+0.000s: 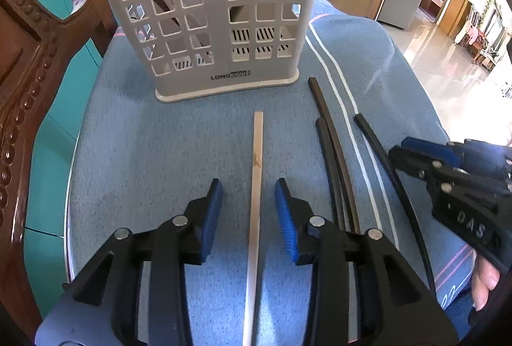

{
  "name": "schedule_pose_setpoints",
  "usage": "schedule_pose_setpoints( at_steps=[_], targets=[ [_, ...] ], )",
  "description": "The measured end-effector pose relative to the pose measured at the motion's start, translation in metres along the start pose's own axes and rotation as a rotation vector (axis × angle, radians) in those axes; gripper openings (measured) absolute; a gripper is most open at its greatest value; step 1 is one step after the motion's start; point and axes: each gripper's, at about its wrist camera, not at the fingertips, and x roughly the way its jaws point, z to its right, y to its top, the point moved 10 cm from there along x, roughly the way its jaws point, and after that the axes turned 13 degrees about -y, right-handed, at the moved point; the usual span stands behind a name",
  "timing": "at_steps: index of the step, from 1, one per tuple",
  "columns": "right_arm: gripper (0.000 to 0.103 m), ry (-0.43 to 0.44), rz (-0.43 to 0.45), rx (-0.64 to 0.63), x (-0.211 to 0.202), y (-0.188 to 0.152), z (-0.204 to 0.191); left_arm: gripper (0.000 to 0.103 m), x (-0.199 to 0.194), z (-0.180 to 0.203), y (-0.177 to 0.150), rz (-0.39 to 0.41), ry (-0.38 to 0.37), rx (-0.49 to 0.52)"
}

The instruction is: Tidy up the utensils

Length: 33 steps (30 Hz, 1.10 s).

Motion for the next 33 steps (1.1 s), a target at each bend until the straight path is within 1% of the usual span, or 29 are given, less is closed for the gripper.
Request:
schedule_pose_setpoints(
  at_steps=[2, 4, 8, 10, 11, 12, 13, 15, 18, 20, 21, 22, 23, 26, 28, 30, 32, 33],
  targets=[
    [0.022, 0.027, 0.008, 0.001, -0.004, 0.001, -0.004, 0.036, 0.001, 0.001, 0.002, 0.004, 0.003, -0.002],
    [0.025, 0.044, 0.009, -0.014, -0.008, 0.000, -0.009, 0.036, 0.003, 0.002, 0.004, 0.007, 0.005, -0.002],
    [0.026, 0.027, -0.025, -0.076, -0.003, -0.012, -0.020, 0.036, 0.003, 0.003, 0.003, 0.010, 0.012, 0.003],
    [0.025, -0.004, -0.005, -0.106, -0.004, -0.013, -0.023, 0.035, 0.003, 0.003, 0.006, 0.009, 0.012, 0.005],
    [0.017, -0.012, -0.001, -0.112, -0.004, -0.014, -0.024, 0.029, 0.003, 0.005, 0.006, 0.009, 0.005, 0.008],
    [0.012, -0.023, 0.004, -0.111, -0.003, -0.014, -0.023, 0.024, 0.004, 0.007, 0.006, 0.008, -0.003, 0.014],
    [0.008, -0.026, 0.008, -0.106, -0.002, -0.013, -0.022, 0.022, 0.004, 0.009, 0.007, 0.009, -0.004, 0.022],
    [0.007, 0.000, 0.003, -0.084, -0.002, -0.013, -0.021, 0.009, 0.005, 0.014, 0.008, 0.012, -0.012, 0.039],
    [0.006, 0.026, 0.019, -0.050, -0.003, -0.008, -0.018, 0.007, 0.005, 0.018, 0.008, 0.020, -0.010, 0.039],
    [0.006, 0.034, 0.068, -0.031, -0.016, 0.000, -0.009, 0.007, 0.000, 0.018, 0.010, 0.039, -0.011, 0.028],
    [0.006, 0.050, 0.097, -0.020, -0.026, 0.005, -0.007, 0.007, -0.007, 0.018, 0.011, 0.057, -0.014, 0.026],
    [0.007, 0.095, 0.151, -0.003, -0.050, 0.013, -0.001, 0.007, -0.018, 0.019, 0.014, 0.085, -0.020, 0.027],
    [0.007, 0.122, 0.184, 0.003, -0.065, 0.016, 0.003, 0.007, -0.029, 0.021, 0.017, 0.112, -0.028, 0.029],
    [0.007, 0.183, 0.266, 0.003, -0.108, 0.022, 0.009, 0.007, -0.074, 0.028, 0.026, 0.211, -0.055, 0.050],
    [0.007, 0.217, 0.308, 0.000, -0.132, 0.022, 0.014, 0.007, -0.113, 0.035, 0.031, 0.293, -0.076, 0.075],
    [0.007, 0.260, 0.344, 0.008, -0.157, 0.025, 0.015, 0.007, -0.142, 0.039, 0.037, 0.354, -0.085, 0.084],
    [0.007, 0.300, 0.382, 0.025, -0.180, 0.033, 0.016, 0.007, -0.179, 0.041, 0.045, 0.434, -0.097, 0.093],
    [0.007, 0.322, 0.411, 0.037, -0.195, 0.041, 0.016, 0.007, -0.192, 0.043, 0.048, 0.462, -0.097, 0.097]
  ],
)
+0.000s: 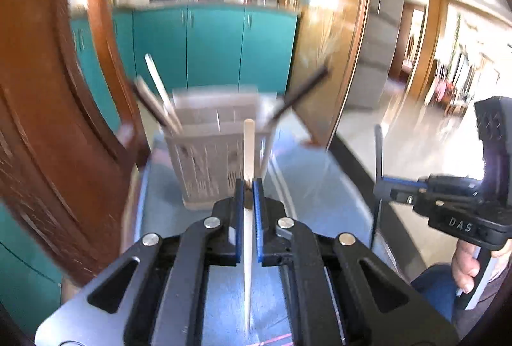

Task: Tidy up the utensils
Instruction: 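Lift the wooden and black chopsticks with both grippers over the white holder, then open both grippers to drop the chopsticks into the white holder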

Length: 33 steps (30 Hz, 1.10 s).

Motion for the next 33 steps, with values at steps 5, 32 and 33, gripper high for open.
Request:
schedule_pose_setpoints(
  at_steps=[5, 32, 33],
  targets=[
    [0.007, 0.020, 0.165, 0.032, -0.022, 0.078, -0.020, 0.007, -0.051, -0.003, 0.071, 0.189, 0.012, 0.016],
    [0.007, -0.170, 0.337, 0.031, 0.046, 0.095, -0.027, 0.007, 0.019, -0.095, 0.121, 0.324, 0.232, -0.139],
    [0.007, -0.172, 0.337, 0.030, 0.043, 0.094, -0.027, 0.007, 0.017, -0.095, 0.117, 0.320, 0.230, -0.139]
  ],
)
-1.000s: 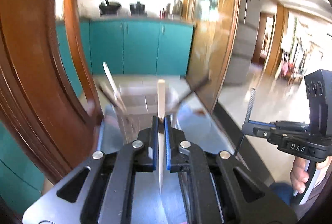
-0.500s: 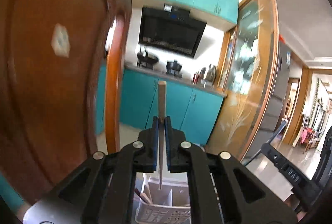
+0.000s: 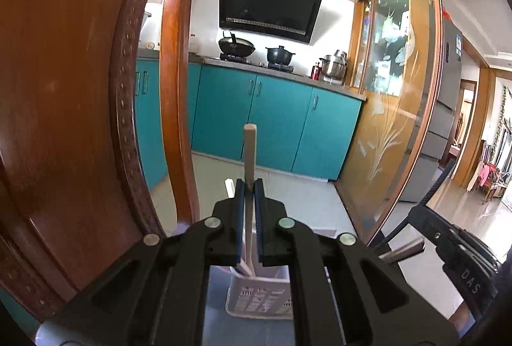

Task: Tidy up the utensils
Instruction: 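Open both grippers to drop the chopsticks into the white holder, then move both grippers back down to the last black chopsticks on the seat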

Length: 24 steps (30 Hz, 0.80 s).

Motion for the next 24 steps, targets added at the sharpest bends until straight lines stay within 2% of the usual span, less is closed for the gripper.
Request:
schedule_pose_setpoints(
  at_steps=[4, 8, 11, 14, 16, 18, 20, 21, 24],
  targets=[
    [0.009, 0.004, 0.023, 0.008, -0.015, 0.003, 0.002, 0.007, -0.005, 0.001, -0.010, -0.008, -0.015, -0.007],
    [0.009, 0.034, 0.061, 0.008, -0.042, 0.012, 0.005, 0.013, -0.018, 0.003, -0.010, 0.012, -0.030, 0.006],
    [0.009, 0.105, 0.081, -0.013, -0.068, 0.009, 0.003, 0.017, -0.036, 0.007, -0.006, 0.063, -0.049, 0.012],
    [0.009, 0.161, 0.065, -0.073, -0.083, -0.018, 0.003, 0.021, -0.064, 0.010, -0.007, 0.134, -0.055, 0.031],
    [0.009, 0.164, -0.035, -0.109, -0.067, -0.058, 0.008, 0.021, -0.079, 0.011, -0.012, 0.164, -0.048, 0.051],
    [0.009, 0.122, -0.234, -0.096, -0.024, -0.112, 0.020, 0.026, -0.088, 0.012, -0.024, 0.166, -0.054, 0.061],
    [0.009, 0.067, -0.440, -0.063, 0.018, -0.158, 0.031, 0.031, -0.089, 0.010, -0.045, 0.118, -0.067, 0.053],
    [0.009, 0.048, -0.501, -0.043, 0.034, -0.173, 0.034, 0.031, -0.085, 0.009, -0.056, 0.085, -0.064, 0.048],
    [0.009, 0.022, -0.590, 0.029, 0.065, -0.196, 0.036, 0.031, -0.068, 0.002, -0.088, -0.033, -0.062, 0.014]
  ],
)
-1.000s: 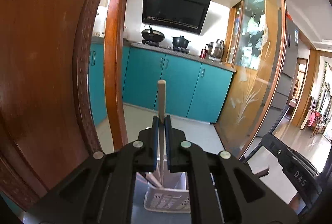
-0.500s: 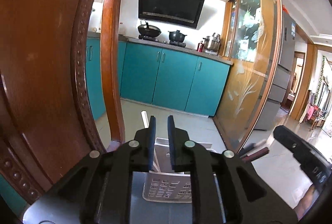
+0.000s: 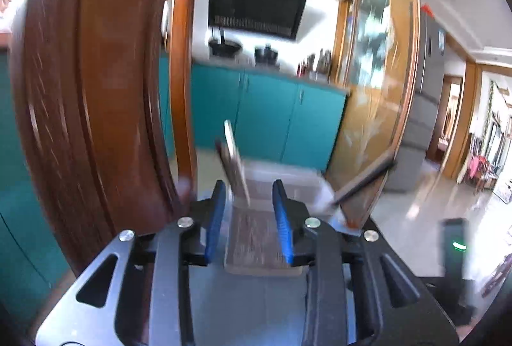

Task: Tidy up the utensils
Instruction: 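Move both grippers back down to the last black chopsticks on the seat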

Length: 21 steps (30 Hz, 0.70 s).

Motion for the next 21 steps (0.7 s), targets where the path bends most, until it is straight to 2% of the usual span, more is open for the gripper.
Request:
schedule_pose_setpoints(
  at_steps=[3, 7, 9, 13, 18, 21],
  targets=[
    [0.009, 0.016, -0.055, 0.053, 0.026, 0.004, -0.004, 0.035, 0.014, -0.004, -0.019, -0.088, -0.010, -0.042],
    [0.009, -0.062, -0.078, 0.043, 0.051, 0.000, -0.004, 0.035, 0.029, -0.006, -0.041, -0.182, -0.006, -0.055],
    [0.010, -0.061, -0.074, 0.037, 0.056, 0.000, -0.005, 0.039, 0.032, -0.006, -0.049, -0.210, -0.004, -0.047],
    [0.010, -0.087, -0.078, -0.019, 0.055, -0.004, -0.008, 0.042, 0.040, -0.001, -0.066, -0.278, -0.009, -0.031],
    [0.010, -0.109, -0.139, -0.053, 0.041, -0.021, 0.005, 0.045, 0.043, 0.001, -0.077, -0.320, 0.004, -0.006],
    [0.010, -0.089, -0.189, -0.059, 0.031, -0.034, 0.018, 0.046, 0.048, 0.001, -0.083, -0.351, 0.010, 0.000]
  ],
)
